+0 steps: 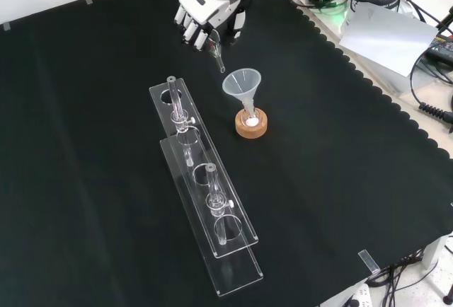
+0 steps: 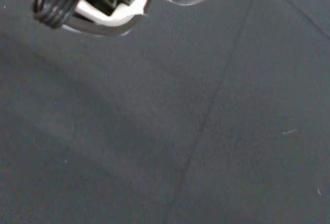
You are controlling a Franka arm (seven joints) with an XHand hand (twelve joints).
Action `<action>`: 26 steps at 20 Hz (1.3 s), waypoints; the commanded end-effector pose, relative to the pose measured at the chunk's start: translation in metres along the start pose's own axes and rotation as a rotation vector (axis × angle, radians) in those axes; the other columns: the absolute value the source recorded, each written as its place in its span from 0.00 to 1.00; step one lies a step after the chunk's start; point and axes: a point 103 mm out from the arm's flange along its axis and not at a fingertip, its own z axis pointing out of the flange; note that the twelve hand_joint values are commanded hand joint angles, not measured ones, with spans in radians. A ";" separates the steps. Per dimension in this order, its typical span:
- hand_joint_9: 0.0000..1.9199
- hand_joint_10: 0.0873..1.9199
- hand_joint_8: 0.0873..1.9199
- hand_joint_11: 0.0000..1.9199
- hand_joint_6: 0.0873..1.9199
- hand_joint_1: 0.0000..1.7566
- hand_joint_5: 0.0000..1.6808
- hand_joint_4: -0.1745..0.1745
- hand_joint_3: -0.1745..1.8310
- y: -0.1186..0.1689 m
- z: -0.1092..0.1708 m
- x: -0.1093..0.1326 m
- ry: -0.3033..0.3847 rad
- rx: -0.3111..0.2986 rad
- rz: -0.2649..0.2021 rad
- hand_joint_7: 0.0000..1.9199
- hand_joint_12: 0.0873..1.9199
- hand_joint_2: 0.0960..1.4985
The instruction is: Put the weighing funnel back on the table.
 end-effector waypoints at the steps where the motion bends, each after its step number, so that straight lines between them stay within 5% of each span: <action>1: 0.61 0.05 0.26 0.50 0.48 0.63 0.69 1.00 0.50 0.006 0.008 -0.006 0.050 -0.003 0.000 0.42 0.48 0.38; 26: 0.61 0.05 0.26 0.50 0.48 0.62 0.68 1.00 0.50 0.057 0.077 -0.016 0.246 -0.003 -0.002 0.42 0.48 0.38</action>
